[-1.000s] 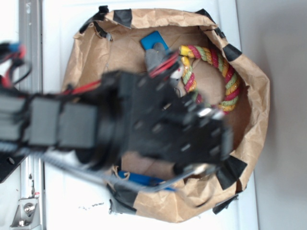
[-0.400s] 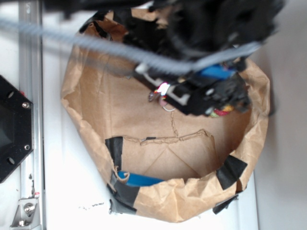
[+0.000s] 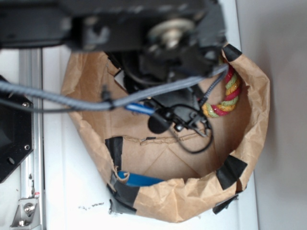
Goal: Grab the silver keys.
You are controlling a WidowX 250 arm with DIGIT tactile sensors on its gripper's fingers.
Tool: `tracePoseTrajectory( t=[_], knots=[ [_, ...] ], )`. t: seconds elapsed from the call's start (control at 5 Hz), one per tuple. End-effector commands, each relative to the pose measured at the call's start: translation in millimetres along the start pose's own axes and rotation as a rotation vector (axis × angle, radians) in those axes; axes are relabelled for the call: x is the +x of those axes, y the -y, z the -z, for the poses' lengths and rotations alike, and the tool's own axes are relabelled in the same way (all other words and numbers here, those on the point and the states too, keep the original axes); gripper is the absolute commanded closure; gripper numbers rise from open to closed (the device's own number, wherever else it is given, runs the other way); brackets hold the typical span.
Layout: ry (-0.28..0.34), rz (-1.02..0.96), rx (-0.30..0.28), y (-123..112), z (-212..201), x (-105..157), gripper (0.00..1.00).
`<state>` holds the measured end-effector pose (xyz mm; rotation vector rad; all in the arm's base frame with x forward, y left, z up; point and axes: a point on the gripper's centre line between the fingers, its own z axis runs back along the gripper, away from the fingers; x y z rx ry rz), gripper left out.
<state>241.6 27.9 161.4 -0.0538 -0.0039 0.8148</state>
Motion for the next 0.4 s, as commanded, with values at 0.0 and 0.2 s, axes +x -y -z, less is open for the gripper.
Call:
tracePoseTrajectory(
  t=[0.0,0.2],
  knots=[
    [0.096,0.027,0.025,2.5,-7.2,2.2,1.0],
    [0.131,0.018,0.049,4.7,-1.1,-4.8,1.0]
  ],
)
